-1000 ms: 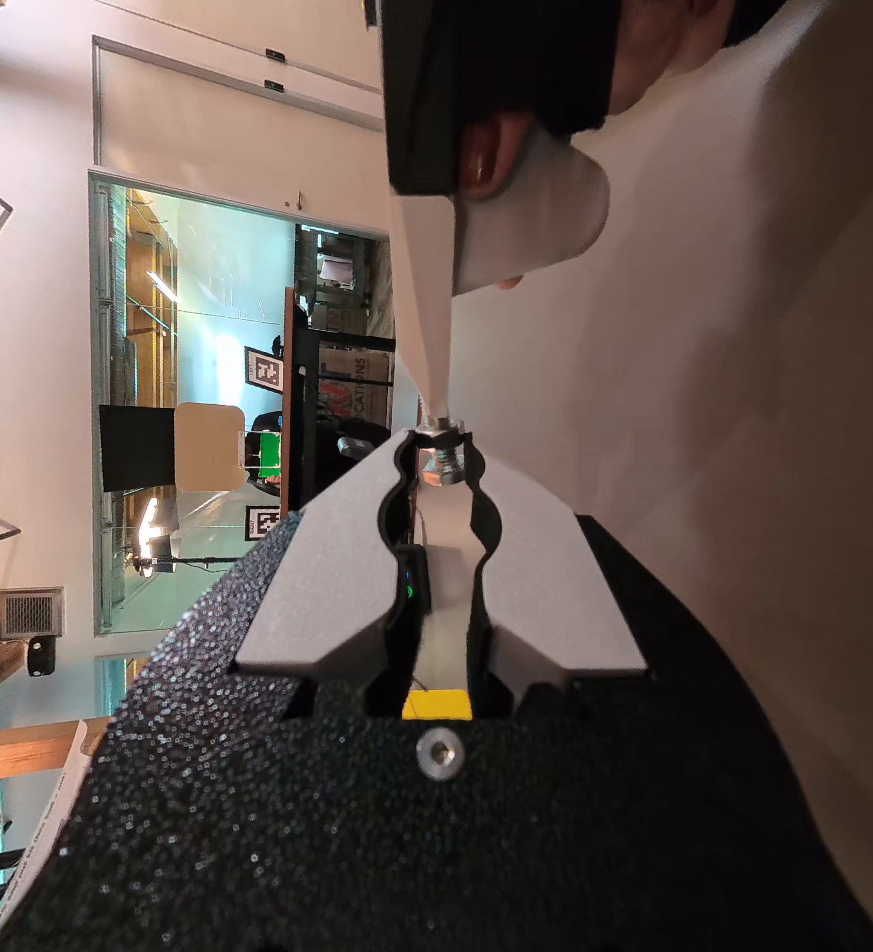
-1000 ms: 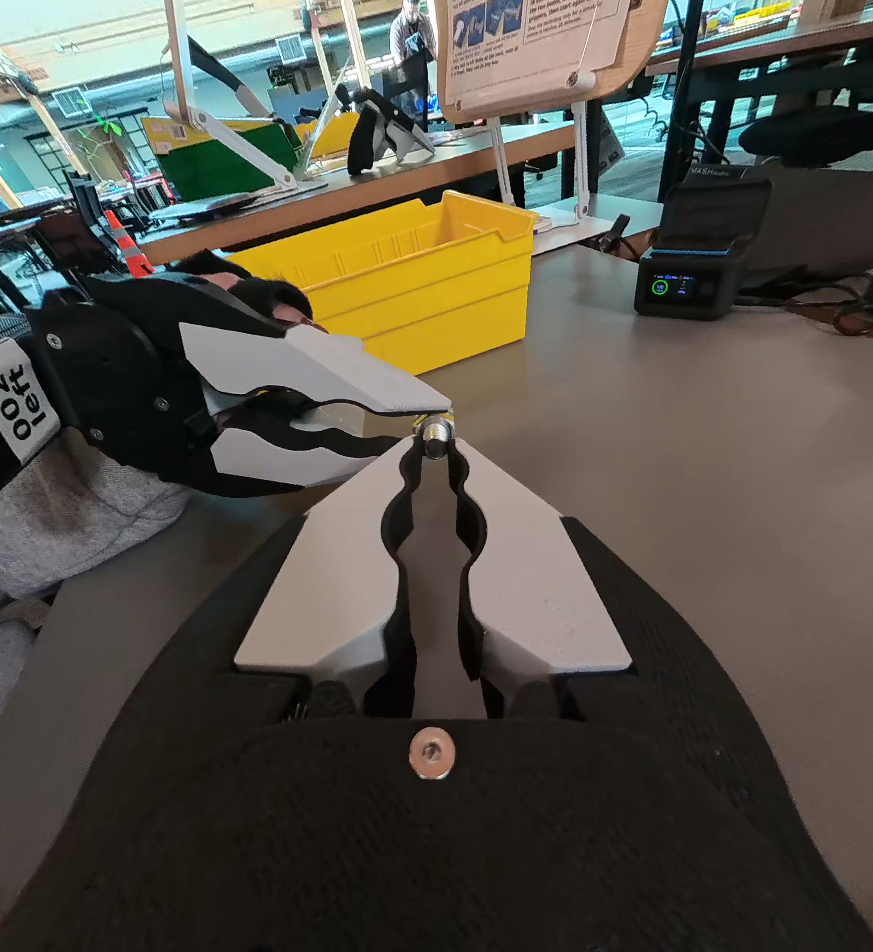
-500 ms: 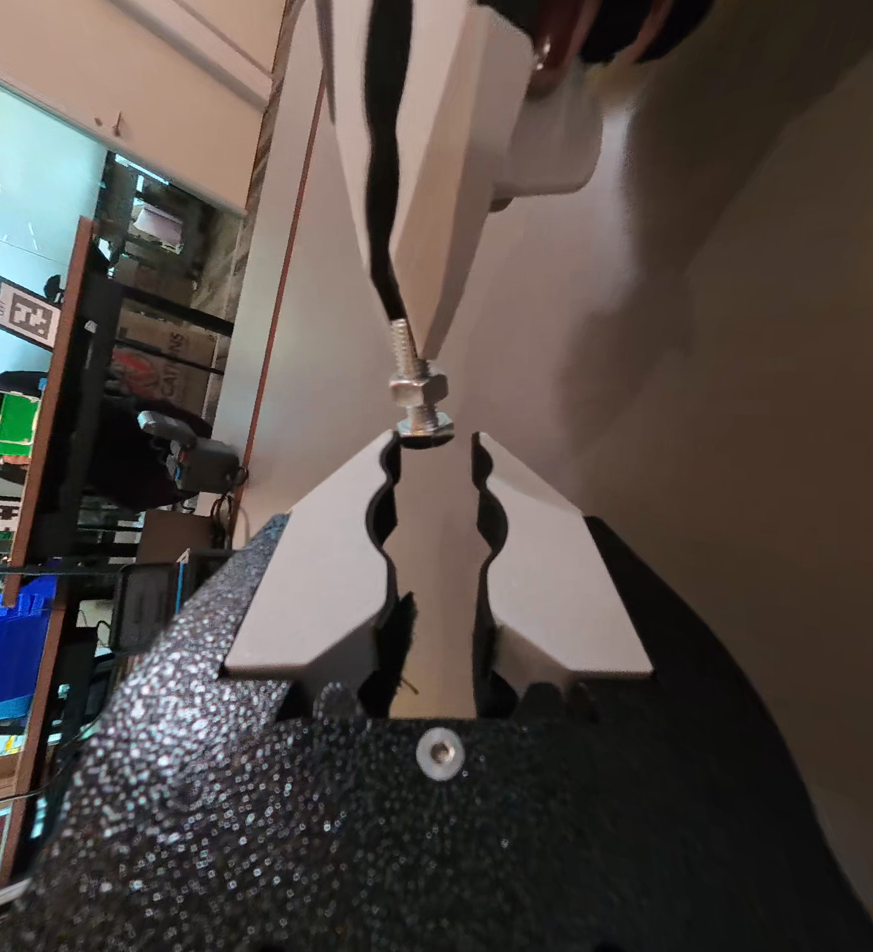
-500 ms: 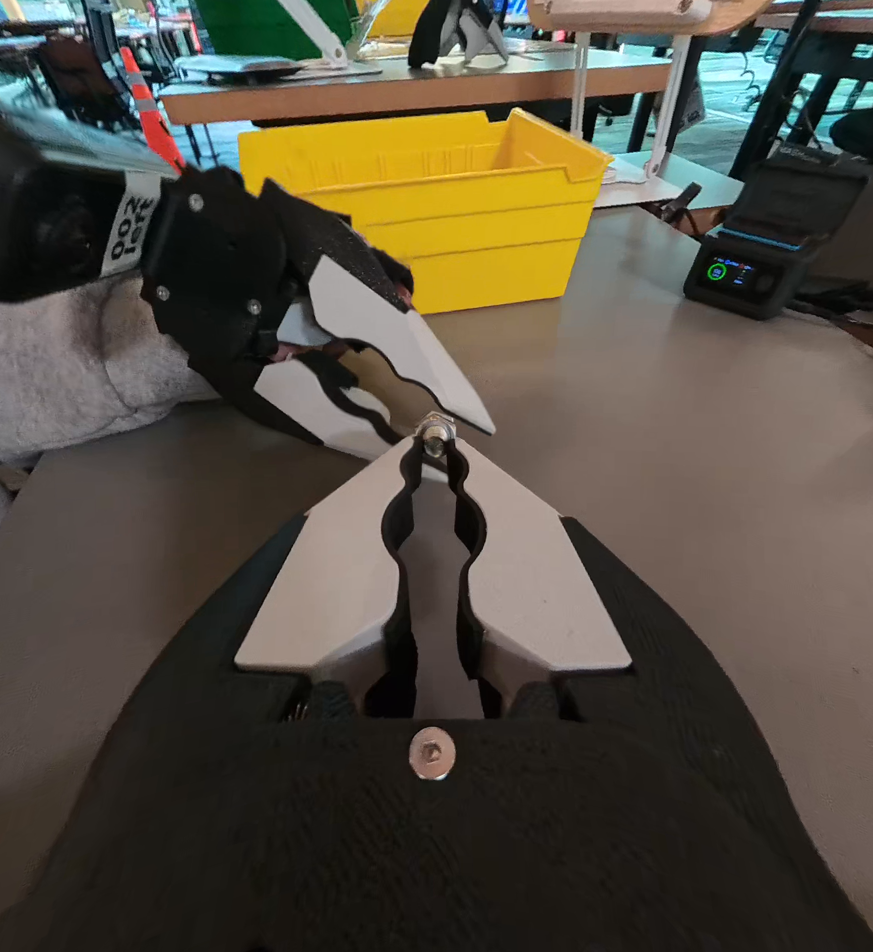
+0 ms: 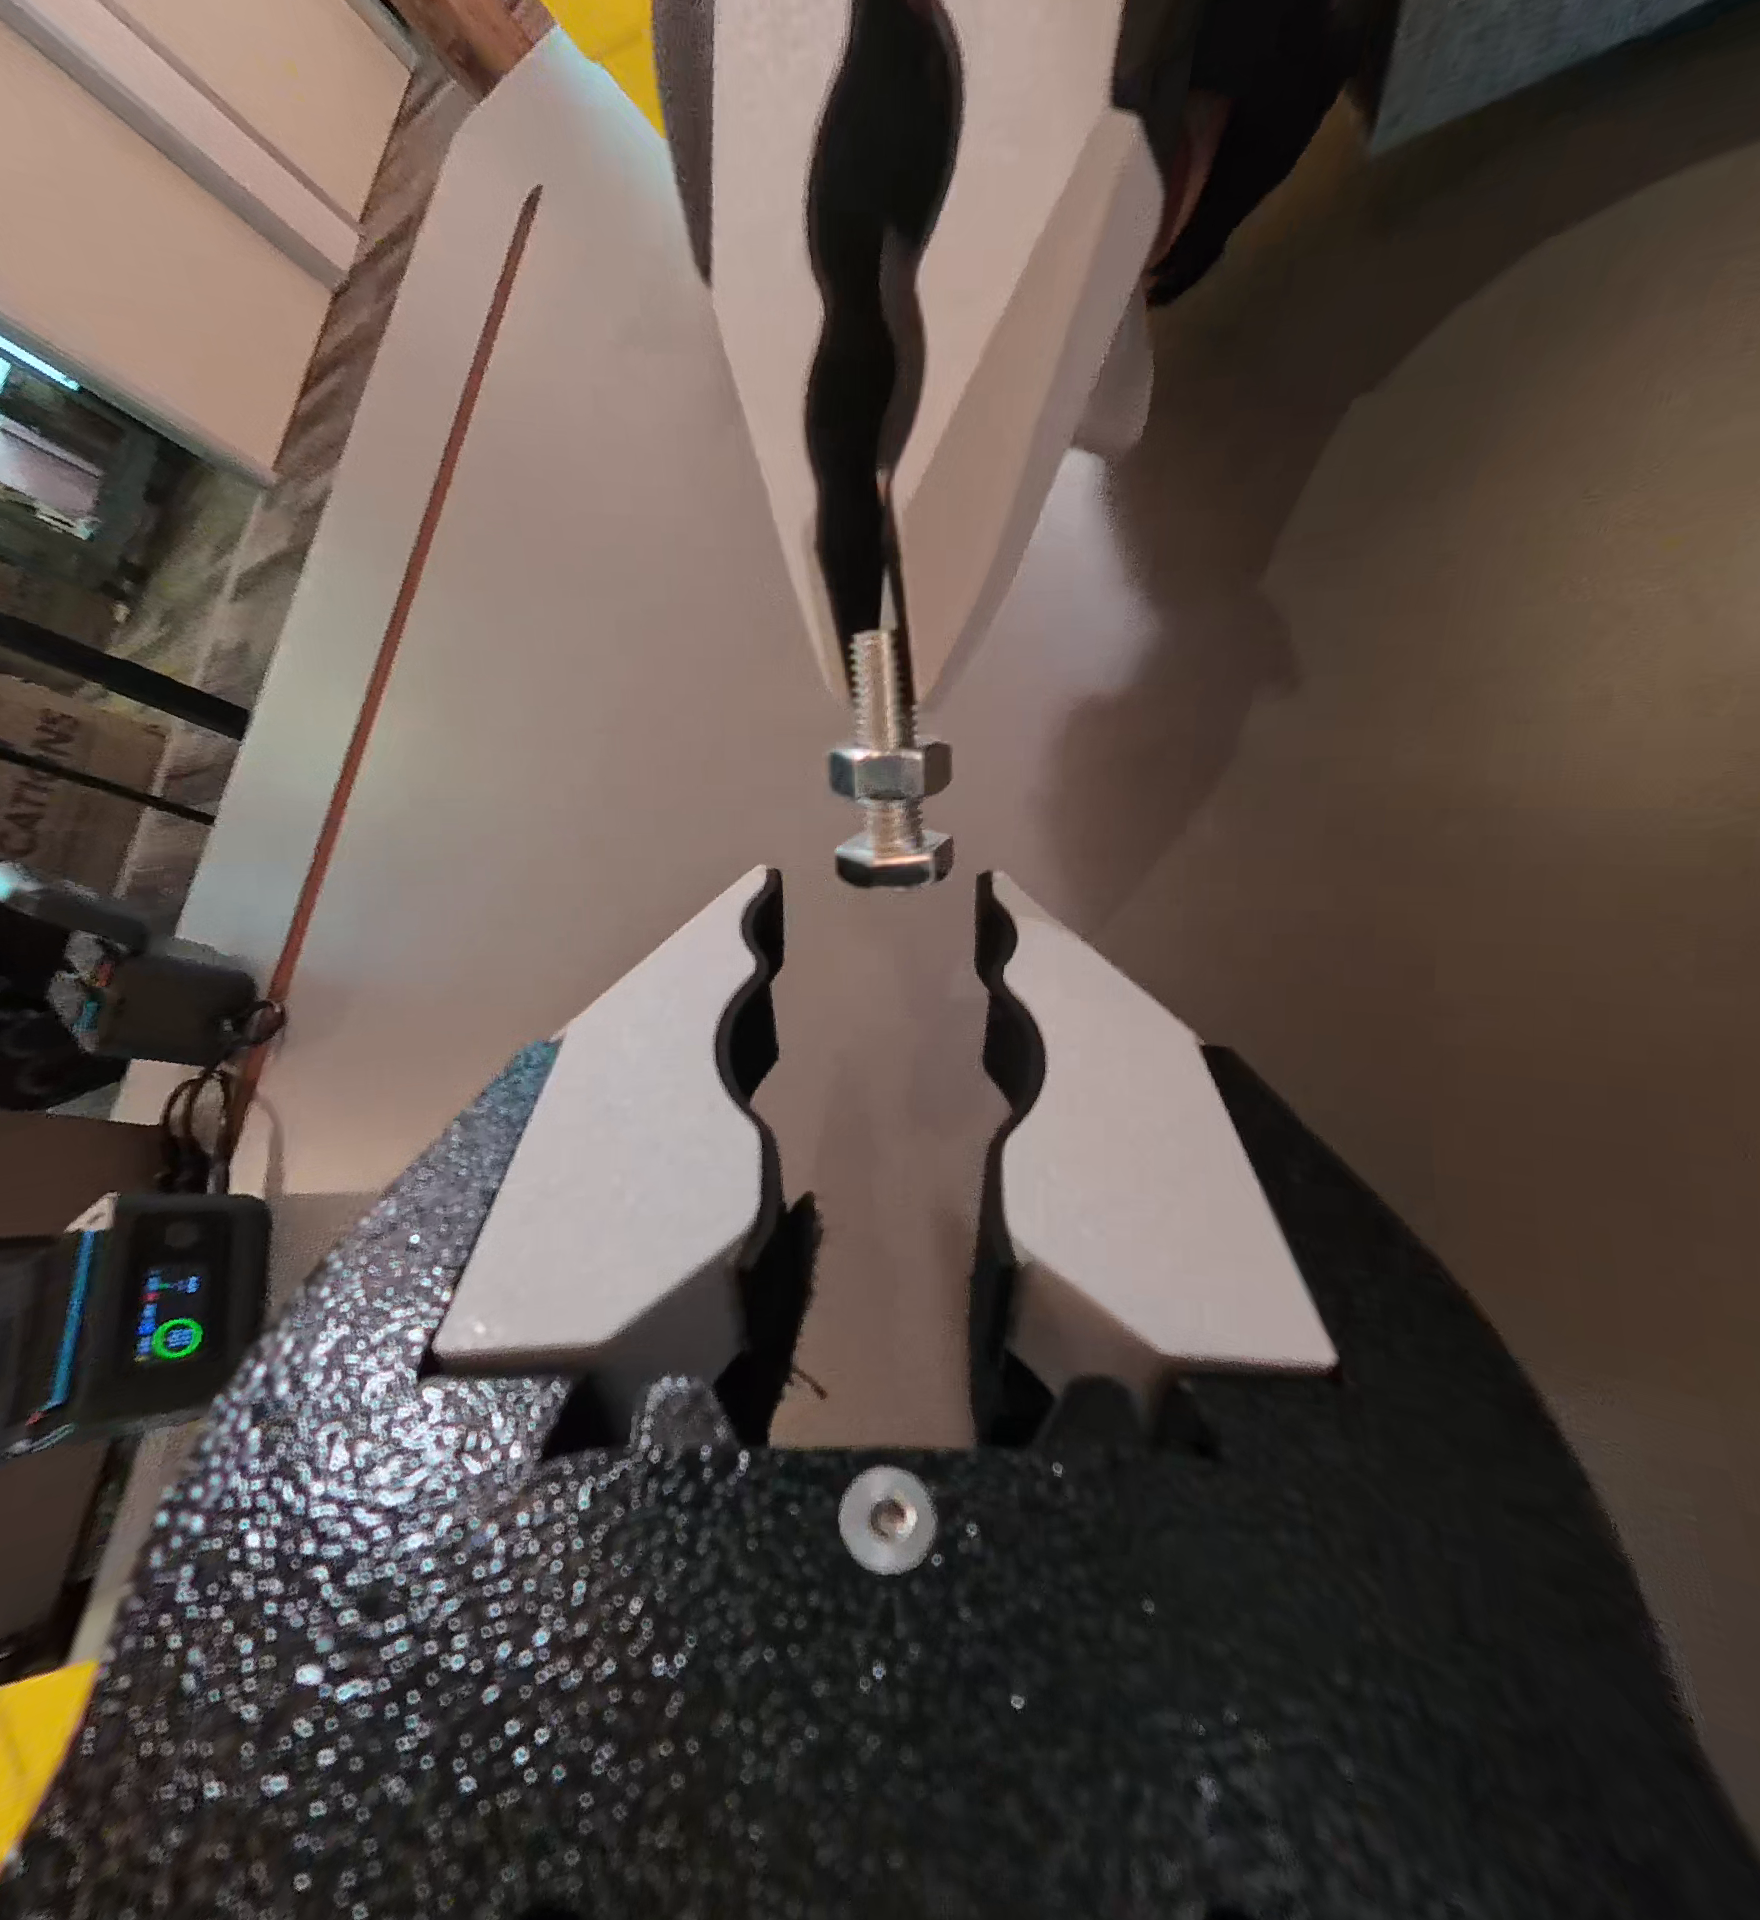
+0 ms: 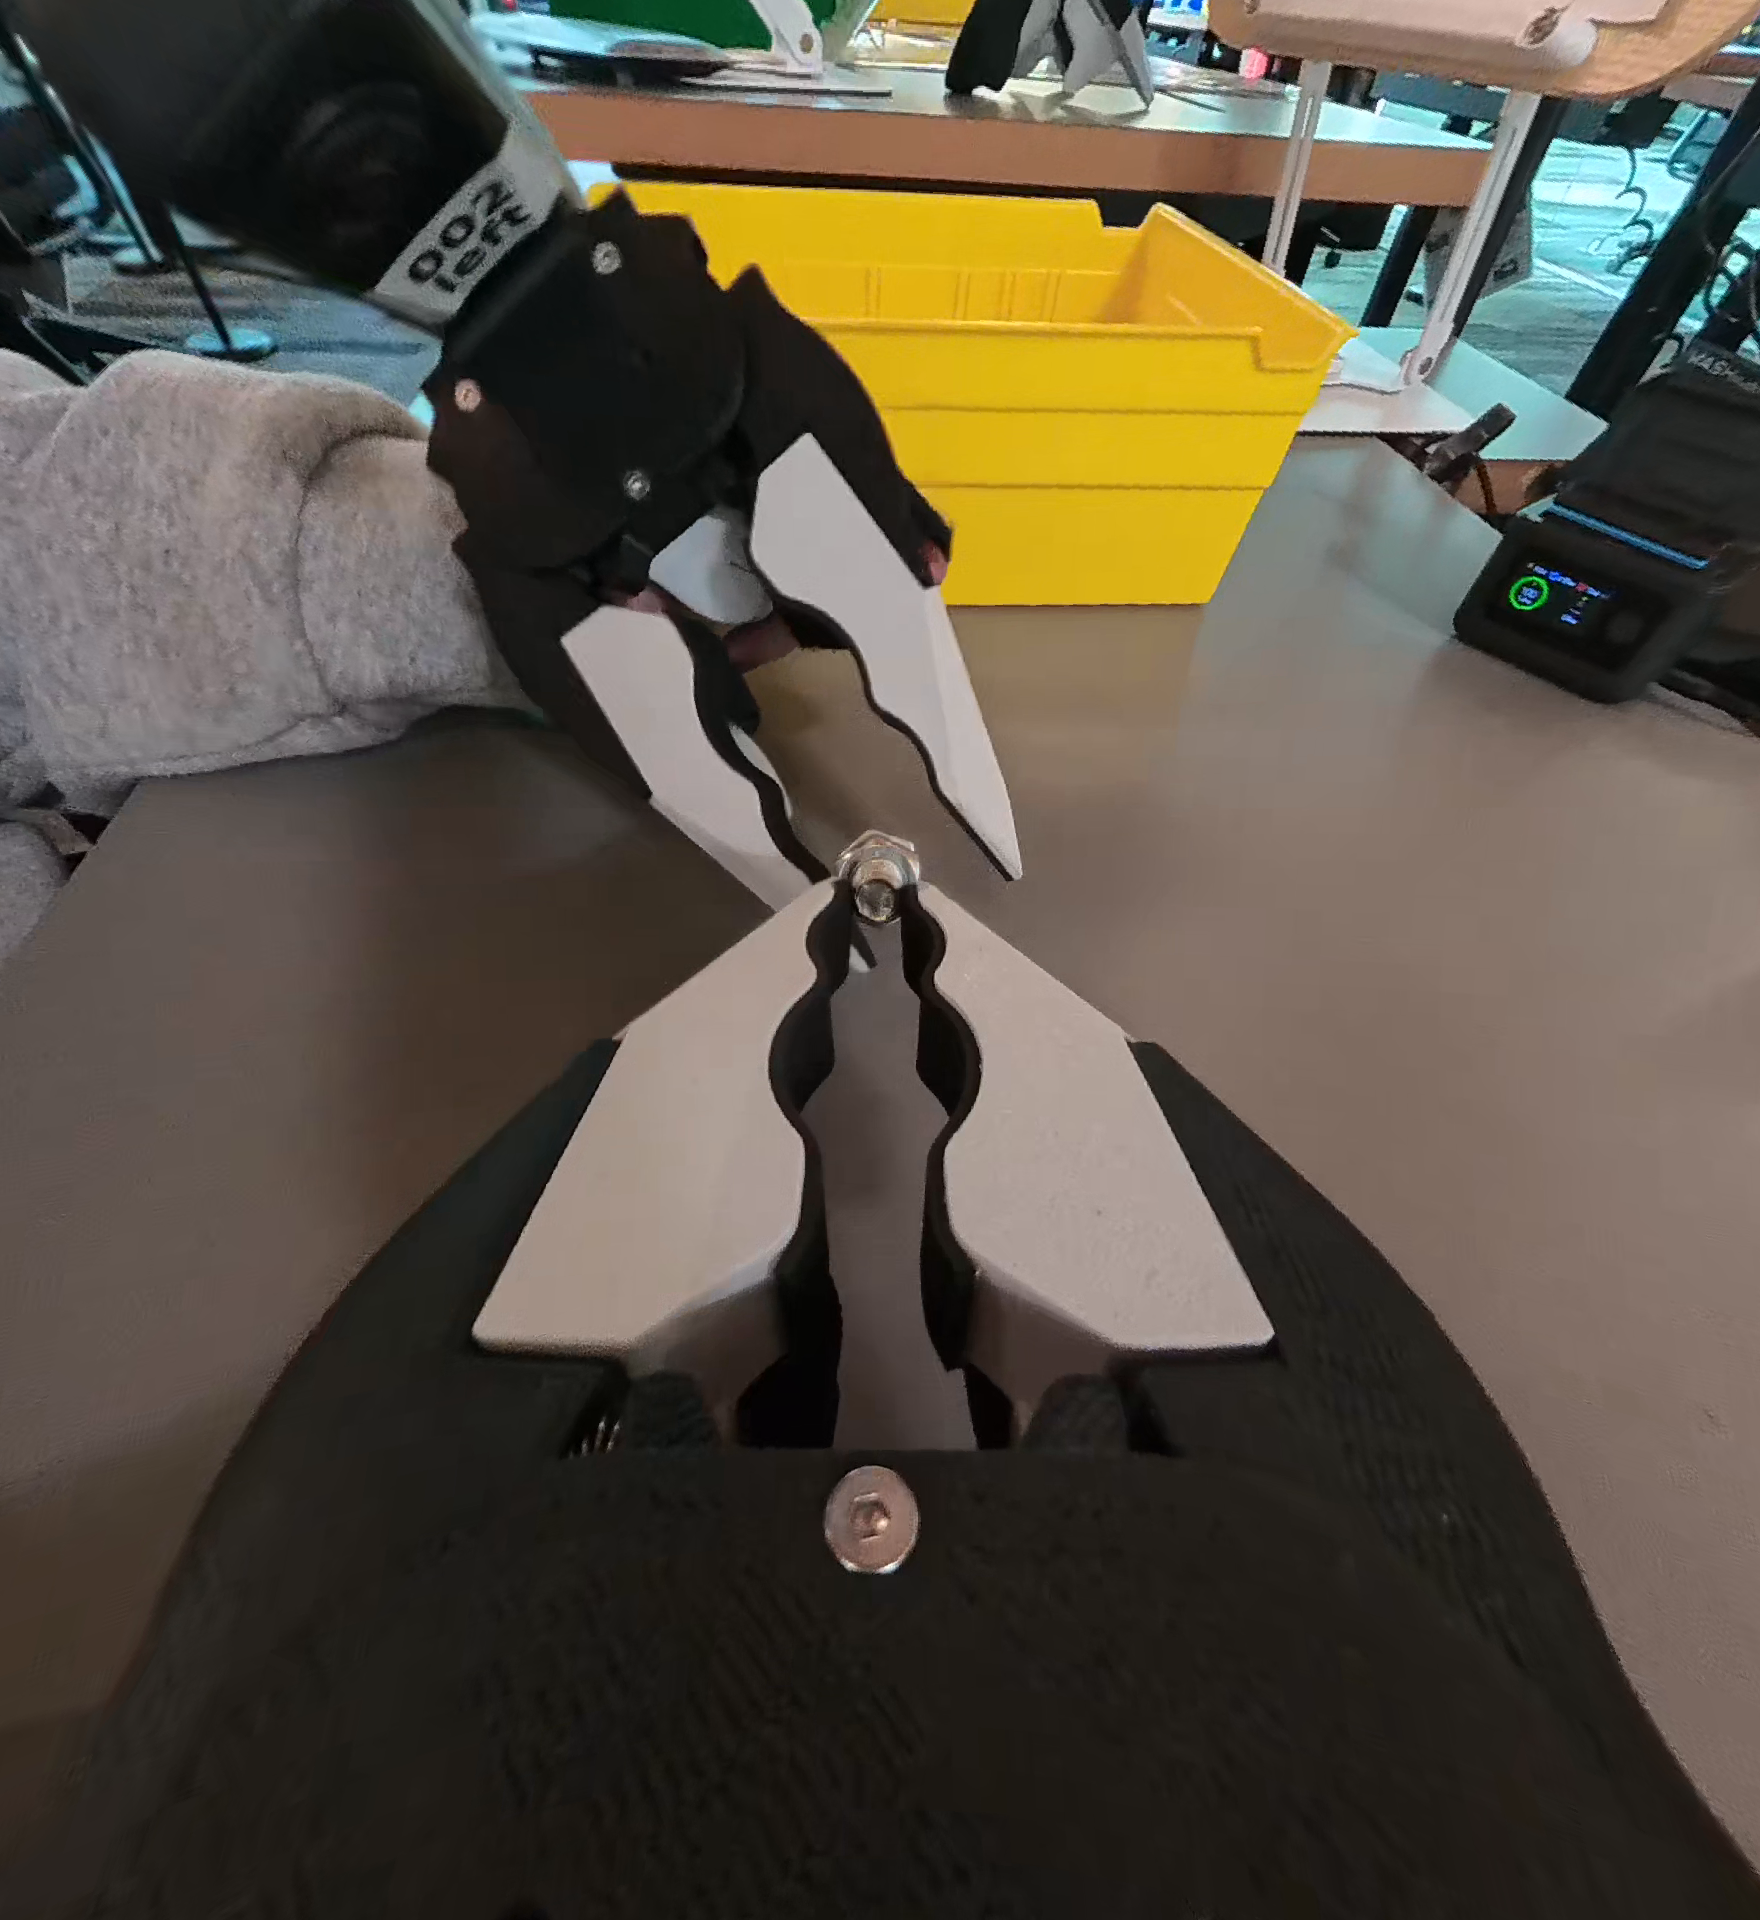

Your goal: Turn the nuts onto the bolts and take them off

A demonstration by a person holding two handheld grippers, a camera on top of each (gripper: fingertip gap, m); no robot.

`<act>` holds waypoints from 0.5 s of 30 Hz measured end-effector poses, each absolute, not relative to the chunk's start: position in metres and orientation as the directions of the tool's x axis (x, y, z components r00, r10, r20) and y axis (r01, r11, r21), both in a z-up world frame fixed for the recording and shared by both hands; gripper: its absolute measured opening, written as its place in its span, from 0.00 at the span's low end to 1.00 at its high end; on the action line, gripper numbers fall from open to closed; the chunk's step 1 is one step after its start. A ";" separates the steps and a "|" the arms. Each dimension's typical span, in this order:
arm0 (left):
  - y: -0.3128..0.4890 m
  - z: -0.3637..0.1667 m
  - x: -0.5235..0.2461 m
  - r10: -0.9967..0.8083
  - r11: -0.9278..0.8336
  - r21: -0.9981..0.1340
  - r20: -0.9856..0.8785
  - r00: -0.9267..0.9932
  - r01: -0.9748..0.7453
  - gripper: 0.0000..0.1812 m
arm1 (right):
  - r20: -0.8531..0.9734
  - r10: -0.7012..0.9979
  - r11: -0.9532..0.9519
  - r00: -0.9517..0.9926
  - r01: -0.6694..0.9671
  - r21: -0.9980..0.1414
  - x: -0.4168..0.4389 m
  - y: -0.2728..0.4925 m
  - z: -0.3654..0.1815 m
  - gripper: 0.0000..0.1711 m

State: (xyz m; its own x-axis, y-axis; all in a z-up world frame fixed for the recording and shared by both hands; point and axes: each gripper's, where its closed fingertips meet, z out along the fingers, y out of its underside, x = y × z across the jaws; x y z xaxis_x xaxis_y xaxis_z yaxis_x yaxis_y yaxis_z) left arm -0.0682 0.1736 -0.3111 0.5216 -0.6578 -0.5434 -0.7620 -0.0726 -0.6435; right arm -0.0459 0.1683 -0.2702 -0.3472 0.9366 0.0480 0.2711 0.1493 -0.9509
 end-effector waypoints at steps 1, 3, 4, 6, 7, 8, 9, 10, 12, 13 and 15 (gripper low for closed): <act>0.172 -0.312 -0.068 -0.673 -0.086 -0.651 -0.520 0.526 -0.754 0.20 | 0.059 0.933 0.164 -0.354 0.275 -0.947 -0.045 0.167 -0.271 0.04; 0.169 -0.314 -0.066 -0.701 -0.111 -0.655 -0.481 0.526 -0.747 0.19 | 0.079 0.927 0.191 -0.367 0.280 -0.941 -0.043 0.165 -0.271 0.04; 0.167 -0.315 -0.063 -0.718 -0.107 -0.657 -0.468 0.515 -0.746 0.17 | 0.084 0.923 0.200 -0.377 0.282 -0.938 -0.043 0.163 -0.272 0.04; 0.164 -0.314 -0.057 -0.743 -0.094 -0.668 -0.446 0.499 -0.738 0.15 | 0.086 0.914 0.212 -0.395 0.287 -0.934 -0.042 0.159 -0.274 0.04; 0.163 -0.313 -0.054 -0.753 -0.087 -0.677 -0.435 0.493 -0.731 0.14 | 0.083 0.911 0.214 -0.404 0.289 -0.933 -0.041 0.158 -0.274 0.04; 0.161 -0.313 -0.053 -0.762 -0.084 -0.681 -0.426 0.487 -0.727 0.14 | 0.083 0.908 0.215 -0.410 0.287 -0.933 -0.041 0.157 -0.274 0.04; 0.161 -0.313 -0.052 -0.768 -0.083 -0.683 -0.420 0.483 -0.726 0.13 | 0.084 0.907 0.217 -0.413 0.287 -0.933 -0.040 0.156 -0.274 0.05; 0.159 -0.314 -0.050 -0.778 -0.078 -0.686 -0.411 0.475 -0.723 0.11 | 0.080 0.905 0.215 -0.418 0.287 -0.933 -0.040 0.155 -0.274 0.04; 0.157 -0.314 -0.048 -0.785 -0.065 -0.686 -0.414 0.462 -0.725 0.09 | 0.076 0.904 0.212 -0.420 0.288 -0.934 -0.039 0.155 -0.275 0.05; 0.159 -0.314 -0.049 -0.772 -0.058 -0.674 -0.437 0.462 -0.736 0.09 | 0.074 0.908 0.208 -0.411 0.290 -0.934 -0.040 0.156 -0.275 0.05; 0.166 -0.314 -0.053 -0.733 -0.061 -0.640 -0.492 0.470 -0.766 0.09 | 0.038 0.929 0.161 -0.369 0.308 -0.938 -0.043 0.162 -0.276 0.05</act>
